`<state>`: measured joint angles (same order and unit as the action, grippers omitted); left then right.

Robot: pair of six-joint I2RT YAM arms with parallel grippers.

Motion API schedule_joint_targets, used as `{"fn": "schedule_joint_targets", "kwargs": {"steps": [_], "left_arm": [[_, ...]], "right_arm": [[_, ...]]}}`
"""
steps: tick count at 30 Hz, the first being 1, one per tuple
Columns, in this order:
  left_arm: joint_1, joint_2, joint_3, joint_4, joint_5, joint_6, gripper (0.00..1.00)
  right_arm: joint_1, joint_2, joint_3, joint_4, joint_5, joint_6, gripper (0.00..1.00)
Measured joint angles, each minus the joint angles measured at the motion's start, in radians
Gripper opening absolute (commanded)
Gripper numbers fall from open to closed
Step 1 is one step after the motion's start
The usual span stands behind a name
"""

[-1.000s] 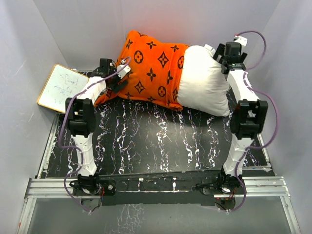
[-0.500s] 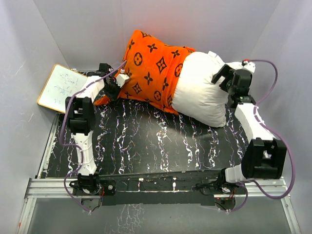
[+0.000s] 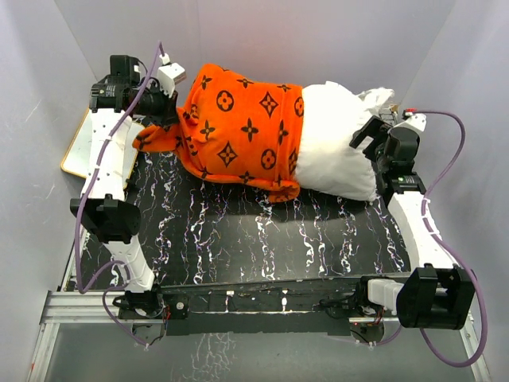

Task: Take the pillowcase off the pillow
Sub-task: Remove the pillow from the pillowcase.

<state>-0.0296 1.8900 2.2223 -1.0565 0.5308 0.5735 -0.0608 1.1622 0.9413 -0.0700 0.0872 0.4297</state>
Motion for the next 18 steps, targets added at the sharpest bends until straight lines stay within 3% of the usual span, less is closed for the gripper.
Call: {"fn": "schedule_joint_targets", "kwargs": {"steps": [7,18], "left_arm": [[-0.039,-0.073,0.05,-0.067,0.045,-0.091,0.0],[-0.038,-0.24,-0.322,0.094,-0.193,-0.007,0.0]], "right_arm": [[0.0,0.042,0.121,-0.116,0.024,-0.036,0.98],[-0.088,0.077,0.049,-0.15,-0.014,0.03,0.99]]}}
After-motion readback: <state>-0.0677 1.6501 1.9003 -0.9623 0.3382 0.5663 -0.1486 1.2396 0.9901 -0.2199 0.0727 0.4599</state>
